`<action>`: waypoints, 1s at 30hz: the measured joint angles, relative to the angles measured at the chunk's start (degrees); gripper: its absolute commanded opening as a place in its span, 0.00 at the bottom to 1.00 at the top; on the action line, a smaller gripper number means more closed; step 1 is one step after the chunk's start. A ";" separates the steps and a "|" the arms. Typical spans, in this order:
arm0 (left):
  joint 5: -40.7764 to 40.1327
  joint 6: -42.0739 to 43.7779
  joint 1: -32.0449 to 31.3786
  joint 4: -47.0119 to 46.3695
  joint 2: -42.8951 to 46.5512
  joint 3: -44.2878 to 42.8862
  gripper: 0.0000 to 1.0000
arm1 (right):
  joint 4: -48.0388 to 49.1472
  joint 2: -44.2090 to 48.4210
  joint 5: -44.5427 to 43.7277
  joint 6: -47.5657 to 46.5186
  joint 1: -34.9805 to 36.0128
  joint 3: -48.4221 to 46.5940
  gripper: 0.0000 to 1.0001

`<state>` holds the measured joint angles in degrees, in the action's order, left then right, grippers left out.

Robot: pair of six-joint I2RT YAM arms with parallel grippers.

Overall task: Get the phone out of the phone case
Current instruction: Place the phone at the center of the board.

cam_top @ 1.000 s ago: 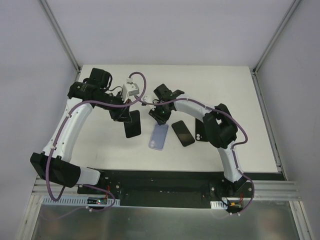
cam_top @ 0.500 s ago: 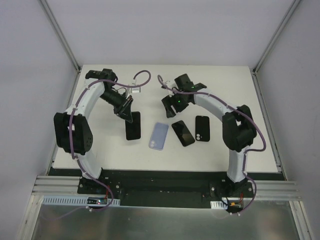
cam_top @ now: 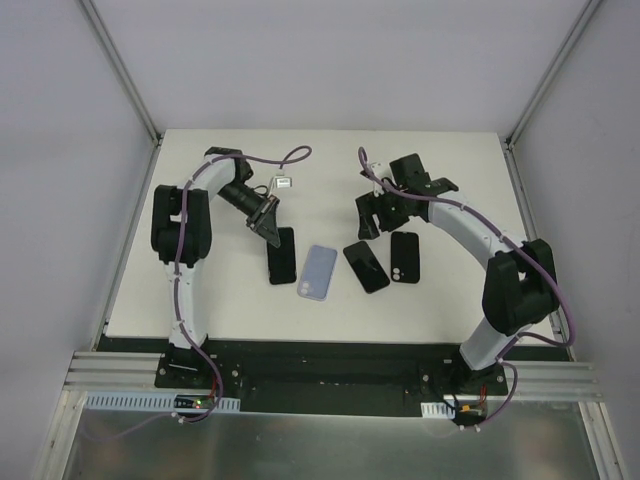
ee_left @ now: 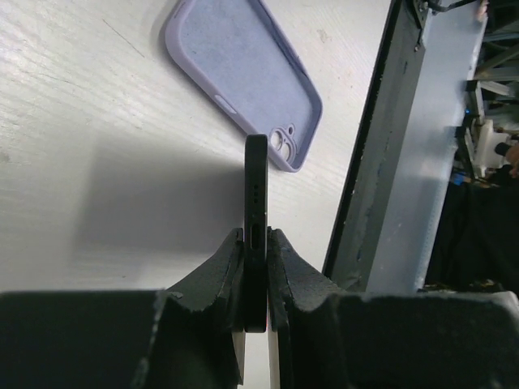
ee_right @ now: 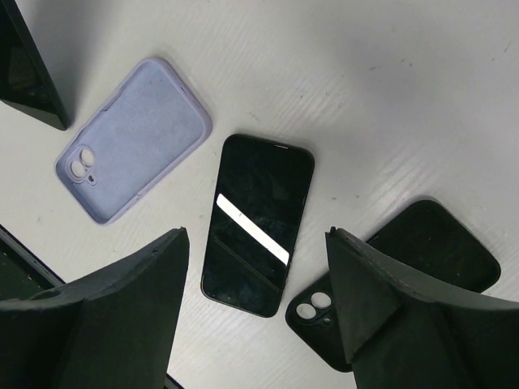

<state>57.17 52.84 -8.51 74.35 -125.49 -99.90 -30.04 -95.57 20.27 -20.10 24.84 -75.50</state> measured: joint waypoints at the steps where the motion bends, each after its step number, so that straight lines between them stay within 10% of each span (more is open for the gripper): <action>1: 0.39 -0.46 0.00 0.31 -0.74 -0.24 0.00 | -0.09 0.04 0.00 0.00 -0.02 0.66 0.74; 30: -9.35 -14.43 0.00 1.90 -14.97 -15.08 0.55 | 1.57 0.35 2.25 1.62 -0.13 3.21 0.75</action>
<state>47.81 38.41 -8.51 76.25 -140.46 -114.98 -28.47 -95.22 22.52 -18.48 24.71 -72.29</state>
